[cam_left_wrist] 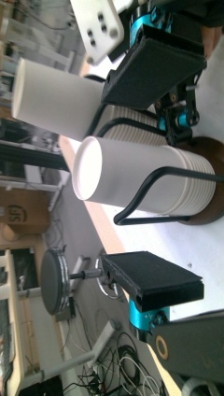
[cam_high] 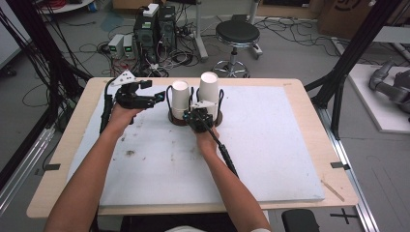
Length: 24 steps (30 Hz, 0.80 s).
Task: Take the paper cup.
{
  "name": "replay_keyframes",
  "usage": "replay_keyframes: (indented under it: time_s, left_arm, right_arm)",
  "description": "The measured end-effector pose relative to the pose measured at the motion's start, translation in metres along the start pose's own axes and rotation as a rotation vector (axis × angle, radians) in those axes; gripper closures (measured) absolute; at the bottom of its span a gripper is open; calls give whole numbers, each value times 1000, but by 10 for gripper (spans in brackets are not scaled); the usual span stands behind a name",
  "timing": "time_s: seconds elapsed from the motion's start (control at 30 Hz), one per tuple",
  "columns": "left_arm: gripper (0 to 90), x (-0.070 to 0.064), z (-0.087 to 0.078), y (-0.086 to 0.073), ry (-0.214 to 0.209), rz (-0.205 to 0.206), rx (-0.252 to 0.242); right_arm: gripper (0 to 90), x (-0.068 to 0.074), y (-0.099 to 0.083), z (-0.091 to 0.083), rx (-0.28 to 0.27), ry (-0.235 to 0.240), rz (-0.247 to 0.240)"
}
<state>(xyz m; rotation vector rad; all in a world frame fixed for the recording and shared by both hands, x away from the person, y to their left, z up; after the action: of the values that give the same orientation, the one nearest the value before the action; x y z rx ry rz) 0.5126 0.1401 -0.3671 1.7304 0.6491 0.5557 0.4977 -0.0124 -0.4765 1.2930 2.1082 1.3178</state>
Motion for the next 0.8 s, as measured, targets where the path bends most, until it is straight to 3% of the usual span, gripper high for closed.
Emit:
replay_keyframes:
  time_s: [0.13, 0.47, 0.8]
  left_arm:
    - [201, -1, 15, 0, -17, -1, 31]
    - [201, -7, 46, 10, -53, -1, 45]
    - [201, -9, 61, 11, -59, -2, 63]
  right_arm:
    - [900, 0, 0, 0, 3, 3, 2]
    - [900, 0, 0, 1, 1, 4, 8]
    - [900, 0, 0, 1, 5, 4, 5]
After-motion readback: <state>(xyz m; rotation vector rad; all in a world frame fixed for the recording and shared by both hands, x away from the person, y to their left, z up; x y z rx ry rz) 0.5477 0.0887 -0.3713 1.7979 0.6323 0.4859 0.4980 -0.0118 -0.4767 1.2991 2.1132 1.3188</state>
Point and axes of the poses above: each handheld gripper's, and its own axes: z roughly forward along the jaws, y roughly out of its top, x roughly to its left, the point moved 8 cm from there along z, roughly forward along the jaws, and after that the axes turned 5 degrees about z, right-handed, at the moved point
